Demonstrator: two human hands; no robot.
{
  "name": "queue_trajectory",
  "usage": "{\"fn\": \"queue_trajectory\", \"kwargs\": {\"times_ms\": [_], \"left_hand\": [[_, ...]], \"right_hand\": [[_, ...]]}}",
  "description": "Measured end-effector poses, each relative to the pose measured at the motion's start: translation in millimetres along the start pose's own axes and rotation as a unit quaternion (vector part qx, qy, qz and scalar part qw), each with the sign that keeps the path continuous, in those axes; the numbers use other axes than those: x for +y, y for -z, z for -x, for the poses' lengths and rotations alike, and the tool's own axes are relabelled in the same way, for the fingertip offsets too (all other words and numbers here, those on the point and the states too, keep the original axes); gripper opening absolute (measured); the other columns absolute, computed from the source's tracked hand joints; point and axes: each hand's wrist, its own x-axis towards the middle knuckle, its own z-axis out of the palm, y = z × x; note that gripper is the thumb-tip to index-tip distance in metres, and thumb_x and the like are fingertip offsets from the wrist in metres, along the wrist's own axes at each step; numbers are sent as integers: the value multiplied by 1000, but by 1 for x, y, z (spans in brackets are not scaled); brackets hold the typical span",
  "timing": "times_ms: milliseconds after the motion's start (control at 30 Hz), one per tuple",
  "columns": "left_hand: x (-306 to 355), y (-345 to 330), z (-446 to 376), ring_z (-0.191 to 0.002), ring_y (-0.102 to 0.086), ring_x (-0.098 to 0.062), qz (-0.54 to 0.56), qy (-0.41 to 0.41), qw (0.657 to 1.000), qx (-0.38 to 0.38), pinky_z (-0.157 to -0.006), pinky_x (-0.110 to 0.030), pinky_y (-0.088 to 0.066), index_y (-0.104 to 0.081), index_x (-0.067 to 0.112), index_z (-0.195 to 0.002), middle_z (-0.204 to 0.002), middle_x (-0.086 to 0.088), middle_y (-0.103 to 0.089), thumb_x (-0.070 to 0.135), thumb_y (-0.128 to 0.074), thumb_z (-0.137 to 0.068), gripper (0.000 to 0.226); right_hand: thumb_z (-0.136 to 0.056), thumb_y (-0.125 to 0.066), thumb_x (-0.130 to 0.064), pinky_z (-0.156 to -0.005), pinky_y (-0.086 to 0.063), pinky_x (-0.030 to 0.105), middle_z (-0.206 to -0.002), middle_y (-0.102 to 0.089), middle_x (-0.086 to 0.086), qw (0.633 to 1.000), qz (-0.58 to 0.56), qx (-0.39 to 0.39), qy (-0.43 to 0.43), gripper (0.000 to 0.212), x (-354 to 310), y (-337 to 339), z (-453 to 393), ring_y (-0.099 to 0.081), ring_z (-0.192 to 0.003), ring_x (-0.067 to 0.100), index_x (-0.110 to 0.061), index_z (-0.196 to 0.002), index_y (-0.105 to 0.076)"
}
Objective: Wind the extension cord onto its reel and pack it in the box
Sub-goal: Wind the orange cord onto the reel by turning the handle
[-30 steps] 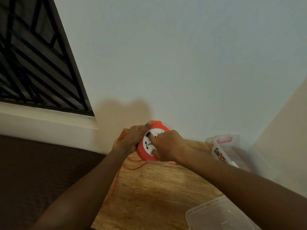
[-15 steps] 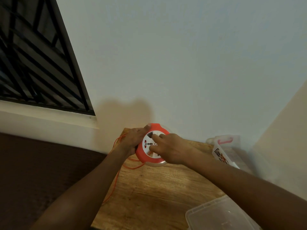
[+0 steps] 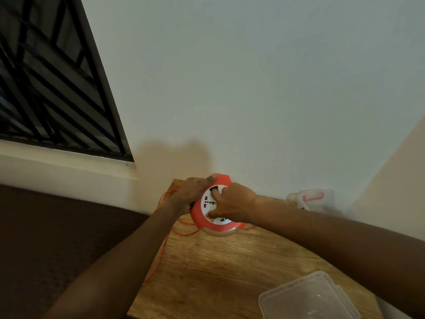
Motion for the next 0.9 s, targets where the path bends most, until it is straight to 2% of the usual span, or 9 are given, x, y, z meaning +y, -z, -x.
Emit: {"fn": "queue_trajectory", "kwargs": {"times_ms": [133,267,400,500,567,667,733,800,900], "left_hand": [[1,1,0,-80,-81,-28,-8,-21,1000,2,-65,-33,-63,-82,23,-92,-94,-9,-83,61,-68,-89,41],[3,-1,-2,-83,-82,-27,49,-3,998,50,-65,-36,-65,-78,25,-106,-99,-4,-84,70,-70,-75,55],[0,2,-5,-87,-81,-27,59,-9,996,62,-75,-44,-67,-77,26,-110,-101,-2,-84,73,-69,-71,62],[0,5,-6,-89,-81,-31,61,-4,996,71,-81,-49,-66,-76,24,-112,-102,-4,-83,75,-70,-69,67],[1,7,-6,-90,-81,-33,51,0,996,76,-82,-51,-66,-76,23,-114,-103,-5,-83,77,-69,-68,71],[1,11,-6,-92,-80,-35,46,-2,996,78,-83,-52,-65,-76,20,-115,-104,-7,-83,73,-69,-72,68],[2,12,-4,-91,-80,-35,46,-3,997,70,-83,-51,-66,-75,19,-115,-104,-8,-83,67,-69,-80,61],[3,12,-3,-91,-80,-36,22,-4,998,59,-83,-51,-65,-74,17,-117,-105,-10,-82,63,-67,-87,55],[5,9,-1,-92,-79,-36,-10,-9,1000,25,-83,-50,-65,-74,14,-116,-104,-12,-82,63,-66,-86,58]], "right_hand": [[-91,-66,-31,-78,-58,43,-129,-58,15,996,-67,13,-49,66,-3,2,-6,-64,-105,37,-25,-149,-34],[-91,-58,-46,-74,-56,41,-126,-65,10,936,-234,67,-254,66,-14,-1,-12,-67,-98,33,-16,-146,-37],[-94,-52,-47,-74,-57,42,-126,-65,12,930,-236,97,-265,65,-17,-8,-15,-68,-96,34,-16,-148,-34],[-96,-47,-50,-70,-57,41,-126,-65,13,930,-221,112,-270,70,-19,-14,-16,-69,-94,33,-18,-153,-23],[-98,-46,-50,-65,-56,40,-122,-66,14,933,-213,122,-264,72,-21,-14,-15,-70,-89,33,-16,-154,-17],[-92,-65,-37,-67,-59,43,-126,-63,16,957,-162,143,-194,62,-15,-14,-6,-69,-93,35,-13,-143,-40],[-83,-76,-26,-70,-59,44,-139,-50,17,976,-133,130,-113,61,-8,-16,1,-63,-107,35,-20,-138,-47],[-82,-77,-22,-75,-60,45,-151,-31,15,984,-134,110,-49,67,2,-16,8,-54,-120,35,-30,-140,-44],[-86,-73,-20,-74,-59,42,-156,-21,12,988,-138,66,3,69,15,-9,13,-54,-117,35,-38,-142,-38]]}}
